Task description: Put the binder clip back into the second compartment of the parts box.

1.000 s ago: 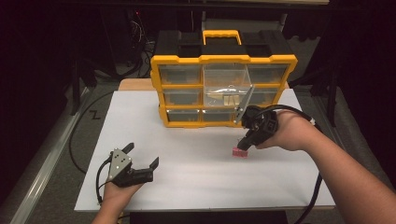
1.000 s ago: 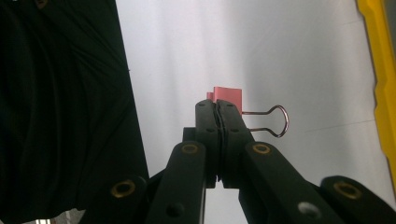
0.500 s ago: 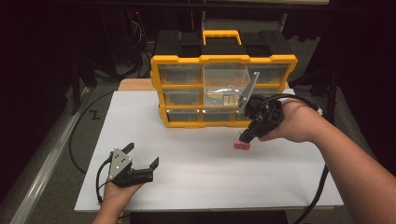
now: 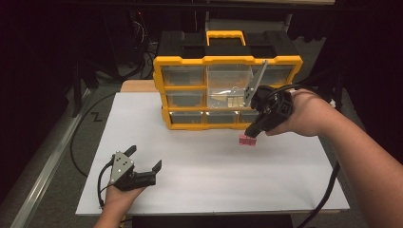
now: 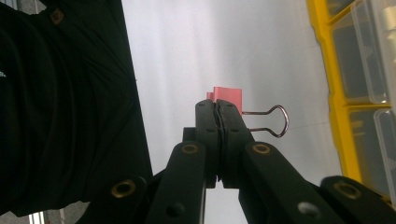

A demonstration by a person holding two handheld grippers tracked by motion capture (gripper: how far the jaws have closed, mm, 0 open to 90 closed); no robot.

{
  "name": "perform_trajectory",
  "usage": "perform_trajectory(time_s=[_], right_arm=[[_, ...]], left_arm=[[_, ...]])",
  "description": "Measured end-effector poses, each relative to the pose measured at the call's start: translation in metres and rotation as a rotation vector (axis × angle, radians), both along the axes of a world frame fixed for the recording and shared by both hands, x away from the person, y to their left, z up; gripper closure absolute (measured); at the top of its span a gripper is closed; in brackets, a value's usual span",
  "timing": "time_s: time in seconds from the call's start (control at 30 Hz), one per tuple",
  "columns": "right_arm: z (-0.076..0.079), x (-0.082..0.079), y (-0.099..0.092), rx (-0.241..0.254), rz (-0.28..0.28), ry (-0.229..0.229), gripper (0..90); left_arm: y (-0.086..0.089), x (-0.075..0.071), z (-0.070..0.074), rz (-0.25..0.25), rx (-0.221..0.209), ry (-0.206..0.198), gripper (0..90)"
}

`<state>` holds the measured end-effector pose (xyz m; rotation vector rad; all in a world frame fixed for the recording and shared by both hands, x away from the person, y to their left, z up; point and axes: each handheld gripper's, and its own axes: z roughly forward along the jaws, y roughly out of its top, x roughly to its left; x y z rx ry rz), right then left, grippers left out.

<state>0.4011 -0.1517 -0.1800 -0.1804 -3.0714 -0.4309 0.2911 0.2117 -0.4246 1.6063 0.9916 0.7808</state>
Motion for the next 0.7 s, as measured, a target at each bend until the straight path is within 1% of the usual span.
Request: perform_trajectory(time_s=[0.37,0.6,0.7], right_arm=[[0.019,0.004,0.000,0.007,-0.001,-0.012,90.0],[0.029,0.002,0.006,-0.002,0.008,-0.019,90.0],[0.035,0.001,0.009,0.001,0.016,-0.025,90.0]], left_arm=[[0.000,0.001,0.000,-0.003,0.006,0.004,0.4],[0.000,0.001,0.000,-0.004,0.005,0.003,0.4],[0.001,0.001,0.000,-0.005,0.003,0.003,0.4]])
